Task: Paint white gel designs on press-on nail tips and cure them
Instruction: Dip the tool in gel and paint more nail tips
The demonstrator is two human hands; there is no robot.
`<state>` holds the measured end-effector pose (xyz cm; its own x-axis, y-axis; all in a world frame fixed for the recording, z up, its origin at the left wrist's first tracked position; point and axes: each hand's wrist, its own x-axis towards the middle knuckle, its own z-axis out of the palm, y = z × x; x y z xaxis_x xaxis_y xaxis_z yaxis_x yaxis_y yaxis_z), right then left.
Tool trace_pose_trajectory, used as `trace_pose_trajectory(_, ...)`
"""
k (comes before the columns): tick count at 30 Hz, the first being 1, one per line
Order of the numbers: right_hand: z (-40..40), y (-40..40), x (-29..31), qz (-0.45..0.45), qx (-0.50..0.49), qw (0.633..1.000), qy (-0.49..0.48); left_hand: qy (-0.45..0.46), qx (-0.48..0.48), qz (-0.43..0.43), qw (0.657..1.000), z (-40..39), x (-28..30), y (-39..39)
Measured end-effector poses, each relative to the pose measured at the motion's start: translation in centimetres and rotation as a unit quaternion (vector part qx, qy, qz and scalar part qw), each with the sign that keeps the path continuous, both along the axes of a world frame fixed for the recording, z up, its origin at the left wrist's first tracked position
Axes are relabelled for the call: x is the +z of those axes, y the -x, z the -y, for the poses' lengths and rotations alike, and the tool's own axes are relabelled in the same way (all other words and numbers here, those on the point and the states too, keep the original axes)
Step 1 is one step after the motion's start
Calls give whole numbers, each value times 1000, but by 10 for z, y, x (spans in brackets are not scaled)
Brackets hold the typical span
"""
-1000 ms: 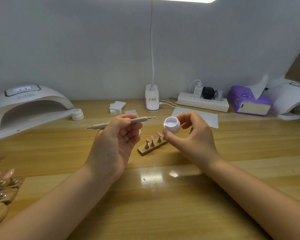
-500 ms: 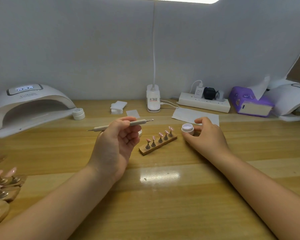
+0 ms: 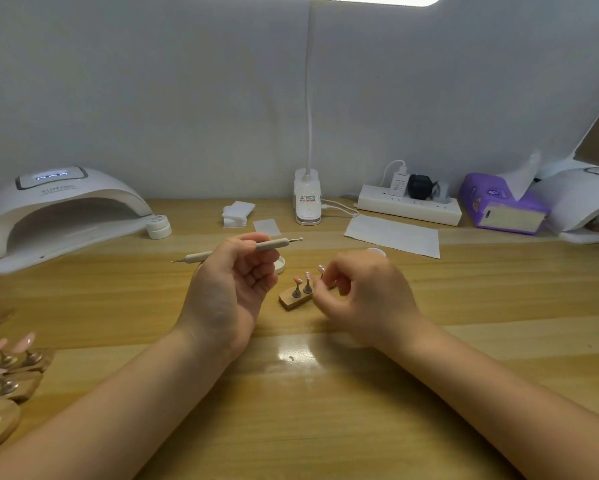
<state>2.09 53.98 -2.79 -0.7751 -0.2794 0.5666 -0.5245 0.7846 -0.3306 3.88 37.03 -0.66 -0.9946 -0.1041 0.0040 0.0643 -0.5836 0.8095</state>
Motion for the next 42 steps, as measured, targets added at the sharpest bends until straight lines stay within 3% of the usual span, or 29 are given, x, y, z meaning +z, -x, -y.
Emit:
trace_pose_trajectory(18, 0, 12, -11, 145, -23, 988, -42, 21, 8, 14, 1000, 0, -11, 3)
trace_pose_trajectory(23, 0, 13, -12, 133, -20, 991, -26, 36, 11, -2, 999, -3, -13, 1)
trace_pose_trajectory(28, 1, 9, -12, 64, 9, 997, -49, 61, 10, -24, 998, -2, -17, 1)
trace_pose_trajectory(31, 1, 6, -13, 26, 34, 999, 7, 90, 48, -60, 993, -1, -18, 1)
trace_pose_trajectory(35, 0, 5, -11, -1, 62, 993, 102, 197, 132, -148, 960, 2, -17, -2)
trace_pose_trajectory(42, 0, 3, -11, -15, 114, 972, 207, 333, 143, -256, 896, -3, -18, -10)
